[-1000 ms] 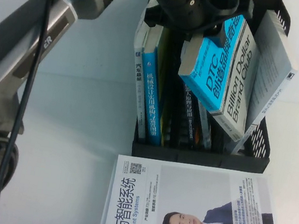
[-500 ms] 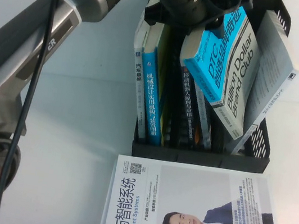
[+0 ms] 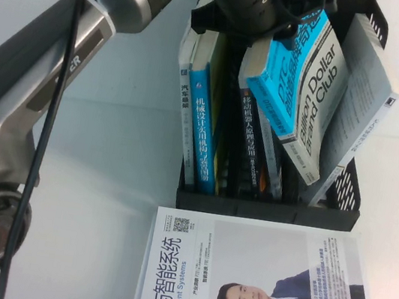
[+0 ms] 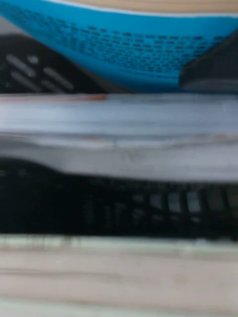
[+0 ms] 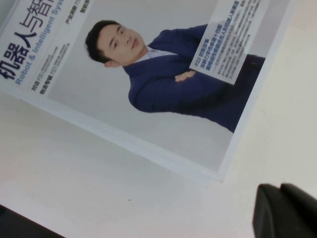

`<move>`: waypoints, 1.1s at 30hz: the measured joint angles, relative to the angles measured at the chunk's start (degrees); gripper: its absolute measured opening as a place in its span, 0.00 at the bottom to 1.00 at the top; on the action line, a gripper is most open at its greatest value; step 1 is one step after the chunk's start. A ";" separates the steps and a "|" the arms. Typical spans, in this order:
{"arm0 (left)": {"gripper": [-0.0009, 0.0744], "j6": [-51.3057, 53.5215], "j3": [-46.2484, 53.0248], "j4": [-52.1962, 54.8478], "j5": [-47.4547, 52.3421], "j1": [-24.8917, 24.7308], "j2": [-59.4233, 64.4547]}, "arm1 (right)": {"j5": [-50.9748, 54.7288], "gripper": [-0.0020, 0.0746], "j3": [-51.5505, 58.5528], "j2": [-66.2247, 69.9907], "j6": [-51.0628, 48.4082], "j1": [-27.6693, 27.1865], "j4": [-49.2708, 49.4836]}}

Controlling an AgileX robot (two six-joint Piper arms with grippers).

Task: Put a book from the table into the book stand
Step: Place the book on the book shelf

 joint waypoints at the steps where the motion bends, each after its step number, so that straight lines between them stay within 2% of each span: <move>1: 0.25 0.12 0.00 -0.10 -0.69 -0.52 0.00 | 0.00 0.03 0.00 0.00 0.00 0.00 0.00; 8: 0.25 0.33 0.00 1.45 -9.15 -4.24 0.91 | 0.00 0.03 0.00 0.00 0.00 0.00 -0.10; 23: 0.26 8.40 0.00 3.64 -12.73 -4.46 7.10 | 0.00 0.03 0.02 0.00 0.00 0.00 -1.19; 25: 0.34 8.96 0.00 3.37 -13.40 -4.46 7.10 | 0.29 0.03 0.02 0.00 0.00 0.00 -1.69; 29: 0.66 9.22 0.00 2.24 -14.26 -4.46 6.05 | 0.36 0.03 0.12 0.00 0.15 0.00 -2.58; 31: 0.68 9.84 -0.08 2.36 -11.52 -4.46 4.86 | -0.82 0.03 0.12 0.00 0.94 0.00 -2.68; 33: 0.58 12.67 -0.08 3.21 -7.88 -4.46 3.45 | -3.12 0.03 0.12 0.00 1.30 0.00 -3.25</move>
